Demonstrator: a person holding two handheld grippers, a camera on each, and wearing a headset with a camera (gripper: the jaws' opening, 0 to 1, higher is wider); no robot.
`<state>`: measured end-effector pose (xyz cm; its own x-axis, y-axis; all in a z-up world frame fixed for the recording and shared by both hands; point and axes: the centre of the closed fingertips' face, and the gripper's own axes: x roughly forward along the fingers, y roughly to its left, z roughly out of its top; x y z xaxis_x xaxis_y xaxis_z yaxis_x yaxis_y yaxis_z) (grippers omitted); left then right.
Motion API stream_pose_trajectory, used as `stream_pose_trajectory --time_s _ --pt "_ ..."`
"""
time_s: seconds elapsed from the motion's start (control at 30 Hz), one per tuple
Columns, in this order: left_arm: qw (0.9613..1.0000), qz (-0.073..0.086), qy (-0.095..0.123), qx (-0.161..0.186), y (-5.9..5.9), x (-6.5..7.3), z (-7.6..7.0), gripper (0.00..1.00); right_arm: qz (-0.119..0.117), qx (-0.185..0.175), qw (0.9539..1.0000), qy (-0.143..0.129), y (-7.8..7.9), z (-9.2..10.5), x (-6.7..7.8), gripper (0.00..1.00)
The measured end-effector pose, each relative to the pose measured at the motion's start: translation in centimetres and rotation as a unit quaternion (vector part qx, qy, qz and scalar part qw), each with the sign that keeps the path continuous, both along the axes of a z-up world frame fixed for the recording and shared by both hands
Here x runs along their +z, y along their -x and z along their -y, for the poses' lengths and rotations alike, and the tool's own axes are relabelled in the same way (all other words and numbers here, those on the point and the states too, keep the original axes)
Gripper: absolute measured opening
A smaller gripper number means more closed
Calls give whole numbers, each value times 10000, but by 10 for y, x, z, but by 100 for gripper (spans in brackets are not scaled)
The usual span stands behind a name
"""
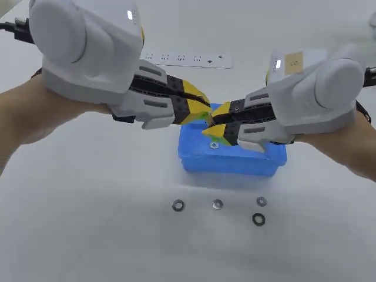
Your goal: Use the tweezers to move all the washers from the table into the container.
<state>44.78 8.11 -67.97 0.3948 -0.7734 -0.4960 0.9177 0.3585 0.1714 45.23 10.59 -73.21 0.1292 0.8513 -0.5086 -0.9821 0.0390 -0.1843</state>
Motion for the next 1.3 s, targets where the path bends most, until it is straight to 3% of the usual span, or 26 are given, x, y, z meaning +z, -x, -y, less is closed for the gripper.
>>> stream_pose_trajectory --time_s 0.43,0.7,0.97,1.3 --pt "9994 -264 -162 168 -13 -31 -5 6 -357 -50 9993 20 -10 -5 -30 11" --pt "9992 -323 -175 150 -14 -36 -4 6 -402 -57 9991 79 -11 -4 -36 11" --pt "9994 -276 -199 70 -8 -31 0 6 -343 -80 9993 94 -9 1 -27 12" --pt "9998 -26 -191 74 7 -1 0 6 -143 141 9998 -46 8 0 1 12"
